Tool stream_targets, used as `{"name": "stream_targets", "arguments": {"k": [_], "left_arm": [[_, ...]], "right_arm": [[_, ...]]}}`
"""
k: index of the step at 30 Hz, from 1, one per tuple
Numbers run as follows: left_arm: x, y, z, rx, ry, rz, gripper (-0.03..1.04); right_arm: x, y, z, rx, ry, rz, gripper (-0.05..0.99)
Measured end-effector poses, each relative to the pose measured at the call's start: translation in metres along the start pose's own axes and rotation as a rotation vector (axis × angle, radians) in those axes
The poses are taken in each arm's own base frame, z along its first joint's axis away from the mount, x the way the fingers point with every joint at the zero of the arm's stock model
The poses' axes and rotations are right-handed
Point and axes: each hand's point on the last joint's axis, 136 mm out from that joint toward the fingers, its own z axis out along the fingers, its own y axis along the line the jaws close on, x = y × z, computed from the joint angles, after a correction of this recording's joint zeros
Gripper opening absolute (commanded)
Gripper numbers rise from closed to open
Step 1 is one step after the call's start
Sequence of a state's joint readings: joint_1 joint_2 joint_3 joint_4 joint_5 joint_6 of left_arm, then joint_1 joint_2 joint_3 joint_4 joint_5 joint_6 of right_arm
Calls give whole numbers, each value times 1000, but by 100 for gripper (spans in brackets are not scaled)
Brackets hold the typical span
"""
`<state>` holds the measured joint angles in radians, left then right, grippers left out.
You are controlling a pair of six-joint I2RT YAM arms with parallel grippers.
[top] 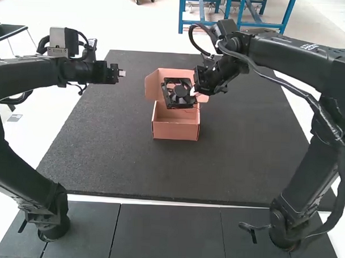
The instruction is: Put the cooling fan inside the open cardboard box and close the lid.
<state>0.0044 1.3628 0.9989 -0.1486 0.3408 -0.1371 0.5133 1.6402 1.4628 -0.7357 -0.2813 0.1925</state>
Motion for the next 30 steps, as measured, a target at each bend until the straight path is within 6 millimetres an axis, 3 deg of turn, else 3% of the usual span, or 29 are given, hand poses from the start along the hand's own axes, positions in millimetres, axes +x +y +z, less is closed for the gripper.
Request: {"name": "stream_targets", "arguments": {"k": [12,25,30], "left_arm": [[-3,-1,-1,-15,-12,-9,96],[-2,-7,0,-4,-8,-21,96],[-3,-9,-1,-1,-10,-27,96]], "right_arm": [[3,-13,39,19,70,24,-2],[-17,-16,70,24,85,34,-2],[-16,-22,79,48,119,54,-2]]}}
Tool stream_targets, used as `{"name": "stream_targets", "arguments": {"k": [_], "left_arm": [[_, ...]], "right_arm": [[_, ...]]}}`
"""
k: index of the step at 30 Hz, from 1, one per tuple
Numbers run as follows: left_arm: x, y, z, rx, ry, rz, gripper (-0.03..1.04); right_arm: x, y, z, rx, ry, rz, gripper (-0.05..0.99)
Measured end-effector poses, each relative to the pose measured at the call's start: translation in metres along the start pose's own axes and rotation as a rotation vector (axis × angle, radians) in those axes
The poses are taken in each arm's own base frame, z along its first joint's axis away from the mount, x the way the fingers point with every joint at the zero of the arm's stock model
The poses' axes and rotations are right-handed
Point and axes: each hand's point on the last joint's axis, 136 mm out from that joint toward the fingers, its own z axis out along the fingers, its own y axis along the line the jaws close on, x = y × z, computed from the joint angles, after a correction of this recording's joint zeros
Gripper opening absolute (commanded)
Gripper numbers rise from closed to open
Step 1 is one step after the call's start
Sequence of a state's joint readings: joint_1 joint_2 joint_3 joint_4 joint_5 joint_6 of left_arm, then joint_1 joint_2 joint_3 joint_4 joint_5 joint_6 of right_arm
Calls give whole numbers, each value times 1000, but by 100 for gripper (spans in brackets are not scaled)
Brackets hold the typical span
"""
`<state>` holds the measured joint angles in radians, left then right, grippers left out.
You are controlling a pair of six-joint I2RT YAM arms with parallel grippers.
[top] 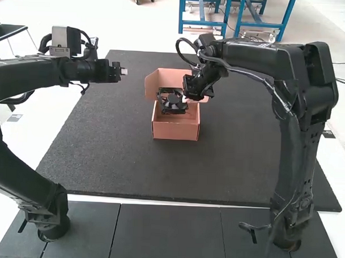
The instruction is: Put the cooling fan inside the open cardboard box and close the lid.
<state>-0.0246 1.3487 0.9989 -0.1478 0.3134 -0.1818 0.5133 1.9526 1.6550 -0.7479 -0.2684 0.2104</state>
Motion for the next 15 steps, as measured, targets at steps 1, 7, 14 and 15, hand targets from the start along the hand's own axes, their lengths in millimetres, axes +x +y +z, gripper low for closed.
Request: {"name": "stream_targets", "arguments": {"k": [1,7,14,15], "left_arm": [[-1,0,-1,0,-2,0,96],[-7,-3,-6,2,-23,-3,96],[-7,-3,-6,3,-24,-11,96],[-7,-3,-6,3,-23,-11,96]], "right_arm": [[0,-2,2,11,5,4,-2],[3,-19,15,89,33,28,-2],[2,-24,16,119,30,48,-2],[2,-25,17,121,28,51,-2]]}}
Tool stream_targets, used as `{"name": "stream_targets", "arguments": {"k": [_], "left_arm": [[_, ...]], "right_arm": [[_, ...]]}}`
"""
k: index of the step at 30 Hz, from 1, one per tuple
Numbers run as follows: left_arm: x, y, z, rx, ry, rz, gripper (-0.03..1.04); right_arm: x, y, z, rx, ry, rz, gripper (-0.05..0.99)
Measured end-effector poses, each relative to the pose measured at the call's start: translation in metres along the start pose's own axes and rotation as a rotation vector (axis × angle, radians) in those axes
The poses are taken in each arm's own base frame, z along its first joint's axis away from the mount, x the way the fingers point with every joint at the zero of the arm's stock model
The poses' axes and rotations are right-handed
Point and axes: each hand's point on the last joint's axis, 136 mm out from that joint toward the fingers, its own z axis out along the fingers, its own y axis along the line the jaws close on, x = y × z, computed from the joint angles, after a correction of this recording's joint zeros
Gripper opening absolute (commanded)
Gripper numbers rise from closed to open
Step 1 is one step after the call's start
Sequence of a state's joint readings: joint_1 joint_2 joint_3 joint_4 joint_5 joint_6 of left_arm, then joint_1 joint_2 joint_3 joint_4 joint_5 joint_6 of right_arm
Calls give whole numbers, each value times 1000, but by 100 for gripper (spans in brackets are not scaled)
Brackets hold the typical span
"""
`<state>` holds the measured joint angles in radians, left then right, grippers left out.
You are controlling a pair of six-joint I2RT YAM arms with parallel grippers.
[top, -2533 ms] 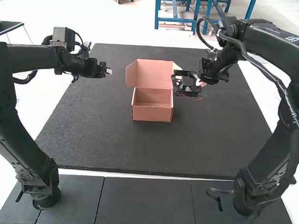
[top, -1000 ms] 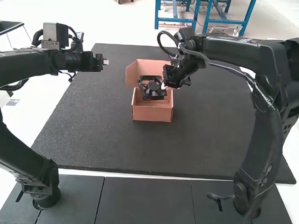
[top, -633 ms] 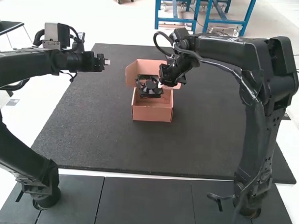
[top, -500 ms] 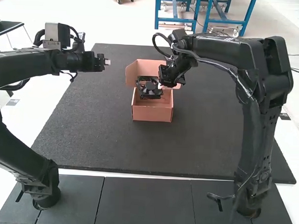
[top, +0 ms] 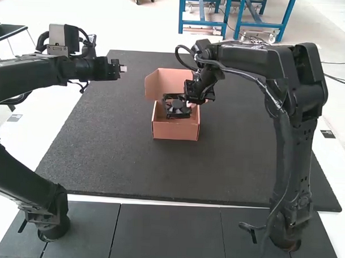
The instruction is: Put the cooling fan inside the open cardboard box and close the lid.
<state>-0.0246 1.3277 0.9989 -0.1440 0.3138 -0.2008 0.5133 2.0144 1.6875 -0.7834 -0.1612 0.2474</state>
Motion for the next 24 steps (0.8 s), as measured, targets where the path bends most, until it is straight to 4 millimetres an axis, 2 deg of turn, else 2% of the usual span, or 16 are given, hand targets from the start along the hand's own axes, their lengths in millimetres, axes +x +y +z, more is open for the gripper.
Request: {"name": "stream_targets", "arguments": {"k": [14,20,24], "left_arm": [[0,0,0,0,-1,-16,96],[-2,-1,-2,1,-6,-23,96],[-8,-3,-7,3,-26,-18,96]], "right_arm": [[1,-5,26,19,42,37,-2],[-6,-3,25,15,30,35,-2],[-3,-2,25,17,39,39,3]]}}
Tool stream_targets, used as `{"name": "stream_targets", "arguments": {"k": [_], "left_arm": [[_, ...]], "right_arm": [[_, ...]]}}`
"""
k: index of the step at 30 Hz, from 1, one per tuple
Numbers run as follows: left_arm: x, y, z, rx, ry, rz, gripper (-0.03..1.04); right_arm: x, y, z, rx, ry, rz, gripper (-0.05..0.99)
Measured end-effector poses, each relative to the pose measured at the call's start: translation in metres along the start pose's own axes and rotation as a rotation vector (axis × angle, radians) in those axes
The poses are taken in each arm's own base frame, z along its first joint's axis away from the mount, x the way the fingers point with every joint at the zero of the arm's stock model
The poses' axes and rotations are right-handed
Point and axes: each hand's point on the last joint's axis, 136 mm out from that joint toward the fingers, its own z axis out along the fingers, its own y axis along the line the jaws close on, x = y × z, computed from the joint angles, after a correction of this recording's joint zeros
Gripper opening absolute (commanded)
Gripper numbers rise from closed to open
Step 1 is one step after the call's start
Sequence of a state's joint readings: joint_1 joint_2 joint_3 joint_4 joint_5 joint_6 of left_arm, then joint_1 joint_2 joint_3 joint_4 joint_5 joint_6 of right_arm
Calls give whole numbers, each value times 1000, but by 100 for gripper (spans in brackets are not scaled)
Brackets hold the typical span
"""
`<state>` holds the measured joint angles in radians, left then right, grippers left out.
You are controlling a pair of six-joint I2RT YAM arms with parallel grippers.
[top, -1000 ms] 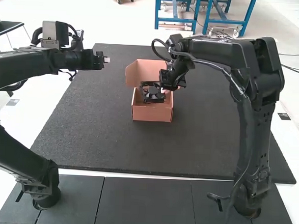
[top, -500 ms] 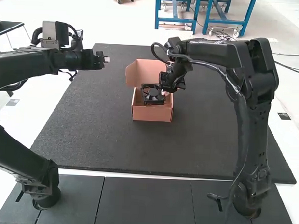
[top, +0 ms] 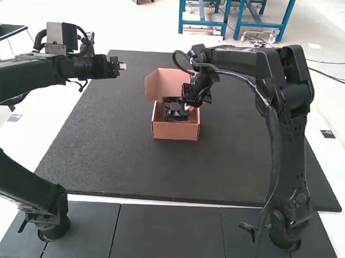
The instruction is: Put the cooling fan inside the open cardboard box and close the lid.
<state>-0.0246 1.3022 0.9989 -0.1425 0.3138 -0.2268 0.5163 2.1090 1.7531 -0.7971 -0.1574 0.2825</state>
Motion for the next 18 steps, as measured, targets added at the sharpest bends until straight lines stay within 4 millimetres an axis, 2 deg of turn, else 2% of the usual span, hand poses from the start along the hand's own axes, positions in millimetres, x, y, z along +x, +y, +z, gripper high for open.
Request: {"name": "stream_targets", "arguments": {"k": [7,9,12,15,18], "left_arm": [[-1,-1,-1,1,-4,2,96],[-1,0,-1,1,-4,1,96],[-1,-1,-1,1,-4,2,96],[-1,0,-1,1,-4,1,96],[-1,0,-1,0,-3,1,96]], "right_arm": [[7,-2,0,11,29,2,6],[9,-3,0,13,36,3,13],[9,-3,0,12,38,1,13],[10,-3,0,12,41,0,20],[12,-3,0,14,47,0,21]]}}
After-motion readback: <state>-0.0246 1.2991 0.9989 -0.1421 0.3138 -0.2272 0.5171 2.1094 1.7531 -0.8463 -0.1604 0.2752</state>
